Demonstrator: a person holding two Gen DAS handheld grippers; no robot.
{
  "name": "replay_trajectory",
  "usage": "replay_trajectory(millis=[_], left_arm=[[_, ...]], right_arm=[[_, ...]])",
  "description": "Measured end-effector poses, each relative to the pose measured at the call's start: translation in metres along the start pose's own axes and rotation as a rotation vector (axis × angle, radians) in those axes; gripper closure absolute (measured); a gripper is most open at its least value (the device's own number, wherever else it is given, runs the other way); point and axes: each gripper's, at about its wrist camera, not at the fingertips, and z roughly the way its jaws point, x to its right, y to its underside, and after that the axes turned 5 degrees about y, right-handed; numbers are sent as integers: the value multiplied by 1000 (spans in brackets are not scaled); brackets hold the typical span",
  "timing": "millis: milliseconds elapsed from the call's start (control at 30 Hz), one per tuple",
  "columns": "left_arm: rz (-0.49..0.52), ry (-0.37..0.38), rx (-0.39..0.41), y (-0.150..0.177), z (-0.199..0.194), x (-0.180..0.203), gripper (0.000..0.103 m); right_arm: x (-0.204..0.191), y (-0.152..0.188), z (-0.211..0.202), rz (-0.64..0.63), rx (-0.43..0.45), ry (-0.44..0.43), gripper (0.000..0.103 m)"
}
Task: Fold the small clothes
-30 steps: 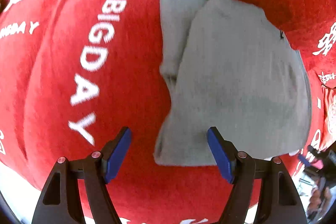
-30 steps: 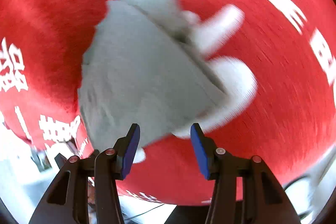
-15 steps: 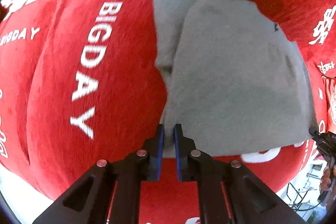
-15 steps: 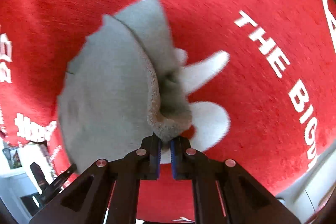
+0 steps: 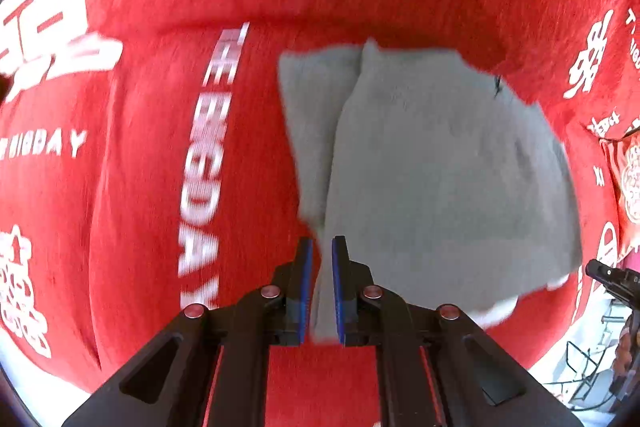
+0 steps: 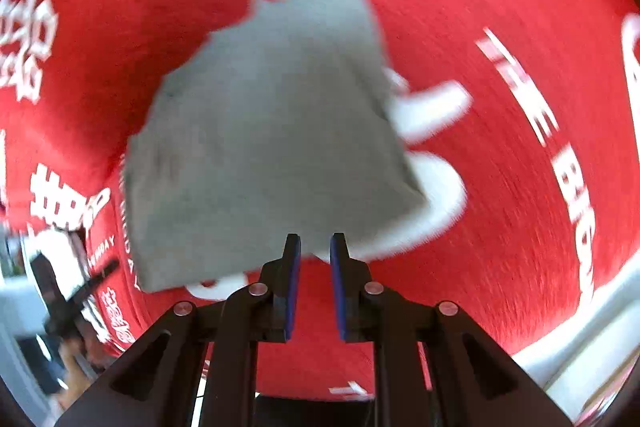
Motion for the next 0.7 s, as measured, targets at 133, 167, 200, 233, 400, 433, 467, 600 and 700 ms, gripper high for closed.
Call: replay_trajectory(millis=[133,167,200,233,400,433,467,600,700], left_arm=[[30,-1,38,-38,14,18,91],[35,0,44,-44,17,21,91],[42,0,49,-52,22,25,91],[48,-6,51,-56,26,27,91],[38,-82,-20,-66,72,21,91],[25,-83,-27,-65,76,17,91],[6,-59,-17,-65,76,12,91],[-6,-46,-24,-66,70,9,91],[6,-62,-37,-66,65,13,91]], right_arm=[[-13,-47,19,19,57,33,86],[-17,-56,23,22,70,43,86],[-17,-65,27,23,81,51,86],[-15,-73,30,23,89,60,86],[-6,-99,63,26,58,128,90],[0,-99,65,41,55,114,92],[6,-100,64,60,63,99,94],[25,-98,53,139,92,117,99],[45,-97,47,226,83,111,99]])
